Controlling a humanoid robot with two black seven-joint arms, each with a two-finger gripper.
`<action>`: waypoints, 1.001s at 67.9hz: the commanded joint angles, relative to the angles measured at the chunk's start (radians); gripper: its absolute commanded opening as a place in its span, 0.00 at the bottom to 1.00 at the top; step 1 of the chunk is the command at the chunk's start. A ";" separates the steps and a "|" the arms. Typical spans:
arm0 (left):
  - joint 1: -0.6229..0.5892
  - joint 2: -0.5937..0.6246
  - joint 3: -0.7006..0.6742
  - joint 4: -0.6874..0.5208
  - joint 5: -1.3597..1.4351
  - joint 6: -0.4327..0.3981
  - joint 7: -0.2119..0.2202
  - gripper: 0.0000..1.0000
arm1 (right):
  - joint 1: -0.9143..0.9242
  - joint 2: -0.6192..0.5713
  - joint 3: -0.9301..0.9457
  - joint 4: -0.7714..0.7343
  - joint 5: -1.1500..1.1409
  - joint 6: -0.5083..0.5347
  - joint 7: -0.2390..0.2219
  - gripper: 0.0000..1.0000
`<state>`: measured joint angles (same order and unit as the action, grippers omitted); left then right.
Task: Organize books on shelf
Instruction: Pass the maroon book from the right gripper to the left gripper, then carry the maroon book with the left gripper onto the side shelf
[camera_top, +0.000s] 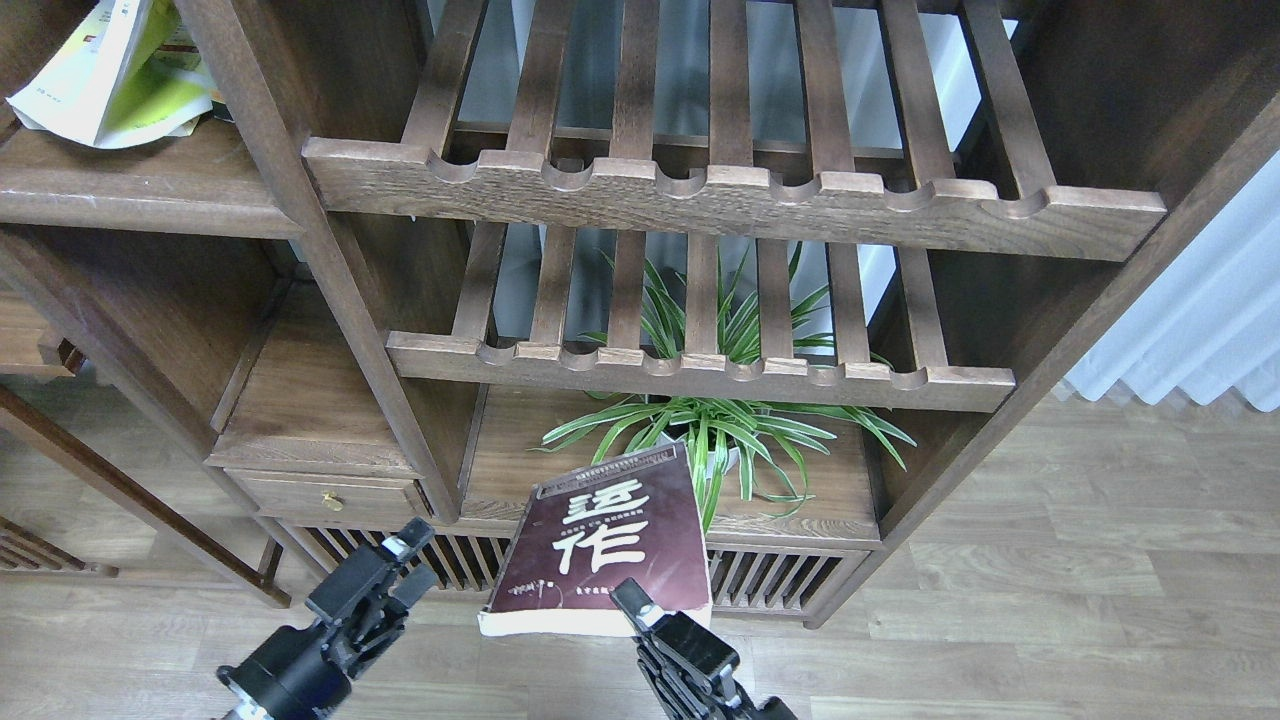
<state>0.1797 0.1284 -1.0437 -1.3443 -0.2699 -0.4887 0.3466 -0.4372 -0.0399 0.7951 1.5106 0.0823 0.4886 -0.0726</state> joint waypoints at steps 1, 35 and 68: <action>-0.002 -0.039 0.007 0.002 0.000 0.000 -0.001 0.89 | -0.006 -0.003 -0.004 0.000 -0.001 0.000 -0.015 0.05; -0.013 -0.115 0.005 0.008 -0.011 0.000 -0.014 0.15 | -0.025 -0.014 0.001 -0.003 -0.001 0.000 -0.016 0.06; 0.030 0.057 -0.179 -0.078 0.031 0.000 0.006 0.07 | -0.021 -0.032 0.004 -0.023 -0.035 0.000 -0.015 0.85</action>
<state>0.1868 0.1219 -1.1558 -1.3741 -0.2530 -0.4887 0.3510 -0.4587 -0.0627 0.8026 1.4896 0.0661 0.4877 -0.0890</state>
